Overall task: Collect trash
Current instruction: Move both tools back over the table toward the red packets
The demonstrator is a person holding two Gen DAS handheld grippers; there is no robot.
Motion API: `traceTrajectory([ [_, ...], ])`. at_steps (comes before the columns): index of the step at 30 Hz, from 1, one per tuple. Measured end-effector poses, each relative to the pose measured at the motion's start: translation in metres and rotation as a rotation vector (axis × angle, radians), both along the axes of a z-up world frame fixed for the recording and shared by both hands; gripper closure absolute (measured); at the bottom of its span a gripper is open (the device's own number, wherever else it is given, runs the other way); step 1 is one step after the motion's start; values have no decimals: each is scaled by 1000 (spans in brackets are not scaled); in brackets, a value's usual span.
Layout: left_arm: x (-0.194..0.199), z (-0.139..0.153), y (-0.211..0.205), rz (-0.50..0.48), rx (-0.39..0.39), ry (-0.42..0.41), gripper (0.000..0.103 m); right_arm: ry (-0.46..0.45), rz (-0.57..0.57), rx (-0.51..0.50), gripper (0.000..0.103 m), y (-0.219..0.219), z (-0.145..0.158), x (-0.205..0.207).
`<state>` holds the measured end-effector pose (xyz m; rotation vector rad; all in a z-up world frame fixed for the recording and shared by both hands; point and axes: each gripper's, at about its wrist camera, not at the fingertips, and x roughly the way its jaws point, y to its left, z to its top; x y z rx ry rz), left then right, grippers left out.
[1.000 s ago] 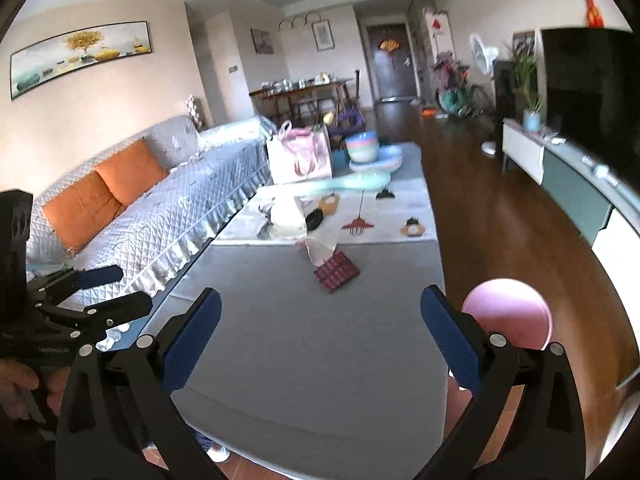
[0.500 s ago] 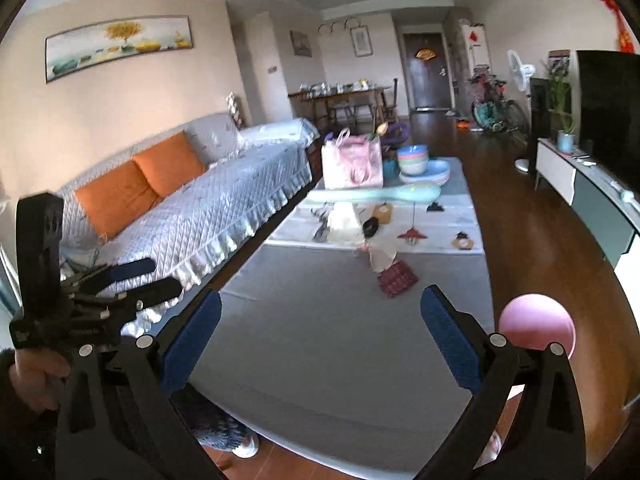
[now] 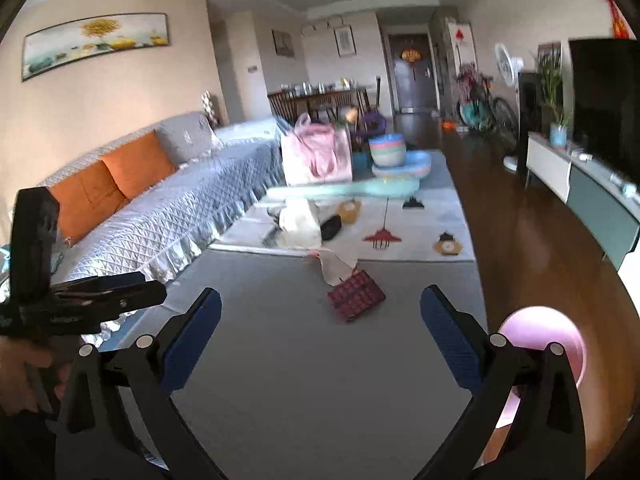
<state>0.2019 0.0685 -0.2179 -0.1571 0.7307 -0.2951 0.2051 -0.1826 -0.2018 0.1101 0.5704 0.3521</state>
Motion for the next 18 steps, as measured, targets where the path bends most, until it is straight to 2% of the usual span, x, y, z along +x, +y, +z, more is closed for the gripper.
traceTrajectory([
  [4, 28, -18, -9, -12, 17, 23, 15, 19, 26, -29, 5, 5, -22, 37],
  [7, 51, -32, -10, 2, -31, 48, 15, 50, 24, 5, 5, 5, -36, 63],
  [10, 74, -50, -15, 9, -59, 88, 15, 84, 19, -16, 5, 10, -52, 81],
  [14, 97, -61, -25, -6, -37, 96, 15, 123, -14, -63, 5, 18, -74, 106],
  [16, 107, -65, -26, -4, -38, 91, 15, 143, -8, -45, 5, 20, -83, 118],
  [18, 118, -74, -31, -18, -10, 103, 25, 151, -2, -43, 5, 22, -89, 129],
])
